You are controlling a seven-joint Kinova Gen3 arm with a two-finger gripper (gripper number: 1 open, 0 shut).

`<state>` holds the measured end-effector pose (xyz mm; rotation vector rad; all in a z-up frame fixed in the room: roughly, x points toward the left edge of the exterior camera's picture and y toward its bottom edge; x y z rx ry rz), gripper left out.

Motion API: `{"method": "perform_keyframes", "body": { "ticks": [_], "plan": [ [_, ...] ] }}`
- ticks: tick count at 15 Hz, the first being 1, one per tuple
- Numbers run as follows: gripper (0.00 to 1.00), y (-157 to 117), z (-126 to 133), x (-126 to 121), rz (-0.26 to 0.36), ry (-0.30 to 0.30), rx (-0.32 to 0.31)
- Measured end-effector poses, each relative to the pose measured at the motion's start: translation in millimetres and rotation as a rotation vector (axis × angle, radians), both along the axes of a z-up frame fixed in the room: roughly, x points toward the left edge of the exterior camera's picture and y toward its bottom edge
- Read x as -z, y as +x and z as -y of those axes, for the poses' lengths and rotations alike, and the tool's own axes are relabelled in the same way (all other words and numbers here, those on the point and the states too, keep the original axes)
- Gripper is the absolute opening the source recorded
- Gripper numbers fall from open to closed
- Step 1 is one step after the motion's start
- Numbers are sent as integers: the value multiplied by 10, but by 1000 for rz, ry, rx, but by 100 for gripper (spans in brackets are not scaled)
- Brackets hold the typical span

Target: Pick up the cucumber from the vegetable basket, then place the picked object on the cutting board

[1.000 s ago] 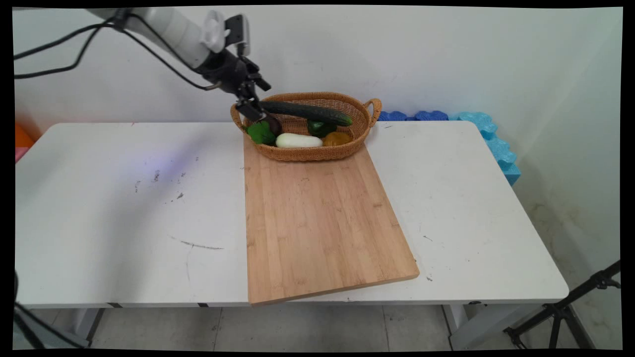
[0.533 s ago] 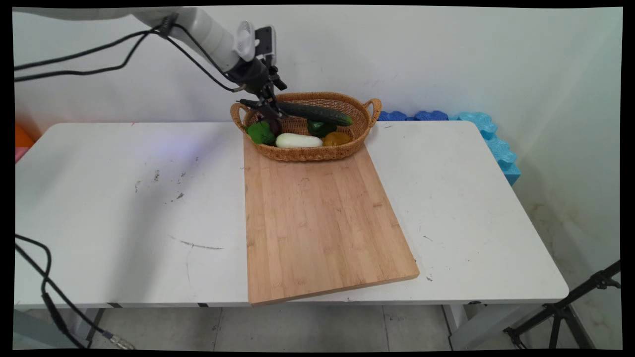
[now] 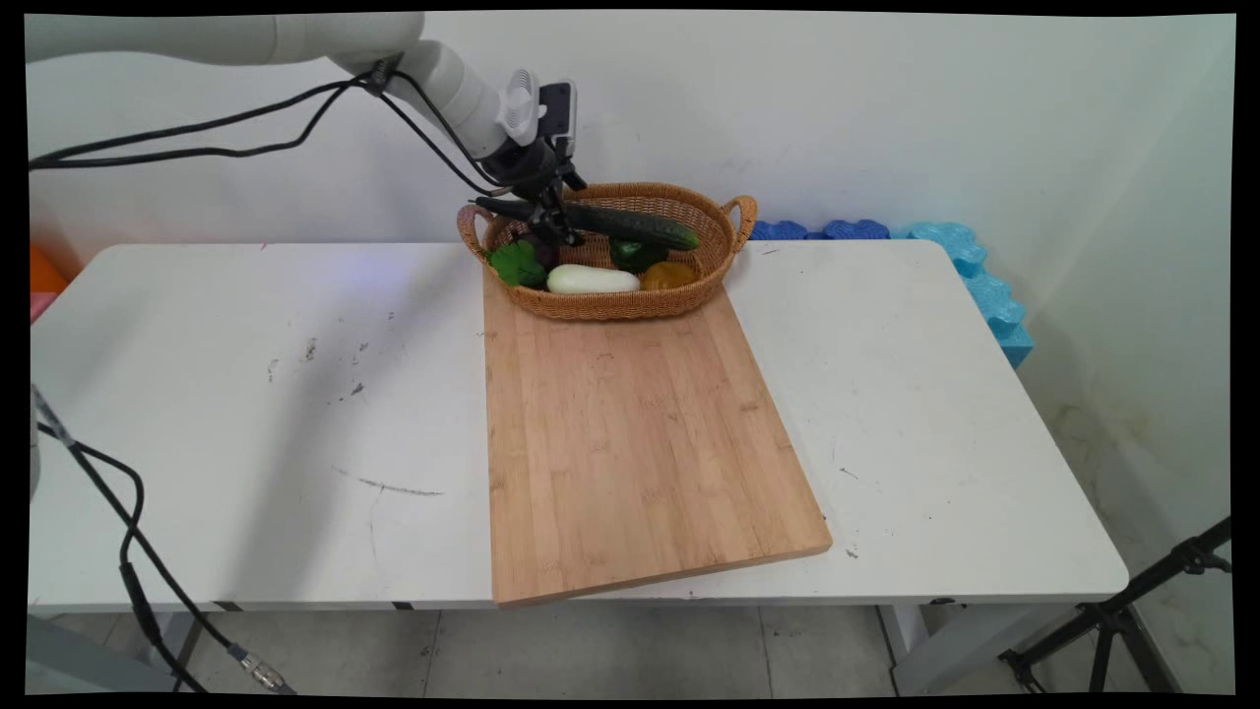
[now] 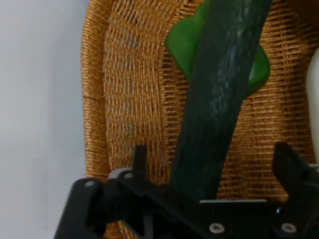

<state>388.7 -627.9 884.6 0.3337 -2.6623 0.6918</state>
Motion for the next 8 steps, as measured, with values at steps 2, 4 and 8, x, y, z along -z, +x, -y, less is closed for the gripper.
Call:
{"method": "perform_keyframes", "body": {
  "ticks": [2,4,8],
  "plan": [
    [0,-34,44,48,9,-2,12],
    [0,-59,74,78,18,-4,23],
    [0,-86,101,83,31,-10,40]
  ]
}}
